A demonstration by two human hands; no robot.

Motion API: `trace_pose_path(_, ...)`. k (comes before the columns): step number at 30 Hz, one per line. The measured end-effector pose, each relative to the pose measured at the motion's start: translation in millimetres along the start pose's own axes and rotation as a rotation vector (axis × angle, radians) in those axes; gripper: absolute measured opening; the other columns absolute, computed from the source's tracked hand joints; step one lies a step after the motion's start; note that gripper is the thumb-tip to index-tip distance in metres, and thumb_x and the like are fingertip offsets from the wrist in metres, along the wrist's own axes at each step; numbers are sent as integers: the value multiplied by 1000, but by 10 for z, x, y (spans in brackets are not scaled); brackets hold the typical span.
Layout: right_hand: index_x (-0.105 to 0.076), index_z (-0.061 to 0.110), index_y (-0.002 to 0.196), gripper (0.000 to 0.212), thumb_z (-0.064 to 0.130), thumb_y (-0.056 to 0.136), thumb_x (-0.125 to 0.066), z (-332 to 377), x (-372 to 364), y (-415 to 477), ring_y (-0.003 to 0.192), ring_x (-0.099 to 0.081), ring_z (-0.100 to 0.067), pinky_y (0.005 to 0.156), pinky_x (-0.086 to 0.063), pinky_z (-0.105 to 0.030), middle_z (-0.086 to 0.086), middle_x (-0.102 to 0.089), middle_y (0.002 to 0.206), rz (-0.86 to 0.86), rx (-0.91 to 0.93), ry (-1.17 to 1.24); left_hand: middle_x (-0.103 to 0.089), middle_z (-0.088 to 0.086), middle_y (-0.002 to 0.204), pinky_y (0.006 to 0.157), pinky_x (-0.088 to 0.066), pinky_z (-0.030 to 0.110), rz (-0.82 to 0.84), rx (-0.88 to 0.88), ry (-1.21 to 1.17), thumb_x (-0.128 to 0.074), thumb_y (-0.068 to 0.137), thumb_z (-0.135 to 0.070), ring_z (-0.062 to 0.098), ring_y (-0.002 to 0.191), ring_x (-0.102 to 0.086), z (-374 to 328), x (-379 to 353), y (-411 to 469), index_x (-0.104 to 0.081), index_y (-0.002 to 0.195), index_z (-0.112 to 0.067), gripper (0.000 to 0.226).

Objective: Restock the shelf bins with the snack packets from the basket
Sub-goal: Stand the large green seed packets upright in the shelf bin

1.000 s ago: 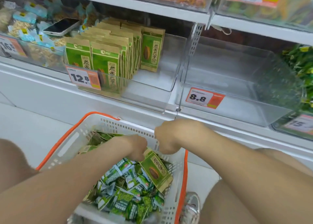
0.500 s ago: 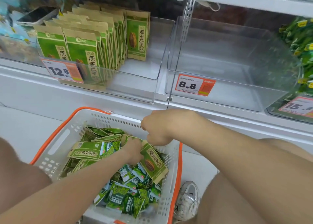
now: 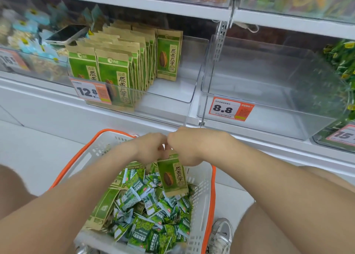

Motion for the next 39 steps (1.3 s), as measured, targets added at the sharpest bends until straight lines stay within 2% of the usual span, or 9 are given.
trace_pose_path(5, -56, 16, 84, 6, 12, 87, -60, 9, 259, 48, 85, -63, -32, 61, -53, -38, -7, -56, 82, -301, 52, 156, -60, -18, 65, 61, -40, 16, -81, -71, 16, -72, 97, -15, -7, 62, -58, -125, 598, -411, -54, 70, -40, 40)
trace_pose_path(11, -57, 23, 103, 19, 39, 94, -63, -113, 606, -36, 87, -58, -18, 60, -43, -28, 2, -64, 82, -721, -69, 710, -78, 11, 82, 66, -60, 30, -391, -116, -444, -68, 101, -15, 16, 72, -73, -120, 1196, -825, -76, 95, -18, 10)
trace_pose_path(15, -73, 11, 90, 34, 43, 97, -65, -229, 743, -40, 77, -74, -29, 73, -60, -50, -9, -76, 76, -815, -104, 1059, -79, 14, 84, 61, -63, 32, -736, -88, -869, -70, 100, -12, 22, 73, -78, -133, 1426, -977, -70, 99, -8, 4)
trace_pose_path(18, -74, 11, 83, 31, 40, 94, -72, -288, 751, -13, 78, -77, -32, 76, -61, -58, -7, -78, 75, -910, -106, 1308, -80, 17, 96, 71, -66, 40, -628, -53, -1066, -65, 103, -25, 30, 87, -79, -134, 1386, -930, -68, 108, -3, 22)
trace_pose_path(25, -79, 15, 86, 49, 58, 97, -58, -248, 917, 50, 78, -77, -18, 78, -62, -49, 3, -78, 76, -965, -116, 1223, -80, 13, 87, 69, -65, 41, -839, -6, -1106, -68, 102, -25, 27, 78, -77, -55, 1536, -907, -72, 95, -2, 24)
trace_pose_path(30, -78, 8, 82, 43, 48, 95, -66, -269, 1014, 158, 74, -74, -37, 70, -61, -57, -12, -76, 74, -1051, -78, 1312, -80, 9, 83, 83, -62, 61, -945, -13, -968, -70, 101, -35, 38, 85, -77, -19, 1710, -869, -77, 93, -12, 26)
trace_pose_path(33, -74, 8, 71, 40, 39, 95, -70, -395, 1120, 116, 56, -60, -24, 73, -55, -35, 1, -65, 53, -1298, -246, 1199, -78, -3, 84, 83, -62, 47, -1055, -45, -635, -64, 102, -41, 19, 82, -76, -18, 1898, -887, -74, 94, -22, 23)
trace_pose_path(36, -72, 15, 73, 32, 30, 101, -65, -480, 1256, 143, 83, -63, -30, 76, -29, -33, 2, -71, 67, -1374, -388, 1012, -67, -9, 100, 91, -51, 37, -1197, 4, -158, -69, 96, -35, 14, 98, -63, -47, 2065, -926, -69, 101, -28, 8)
trace_pose_path(39, -68, 23, 85, 21, 23, 104, -60, -545, 1377, 329, 108, -59, -28, 78, -30, -29, -2, -74, 94, -1334, -500, 993, -54, 0, 124, 102, -36, 44, -1157, 104, 71, -76, 88, -36, 28, 124, -45, -31, 2108, -833, -63, 116, -31, 31)
Point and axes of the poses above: each hand's wrist, its own y-axis towards the middle knuckle, its own x-axis out of the back of the hand, z = x × y, the point moved 5 cm from there along y, towards the middle knuckle
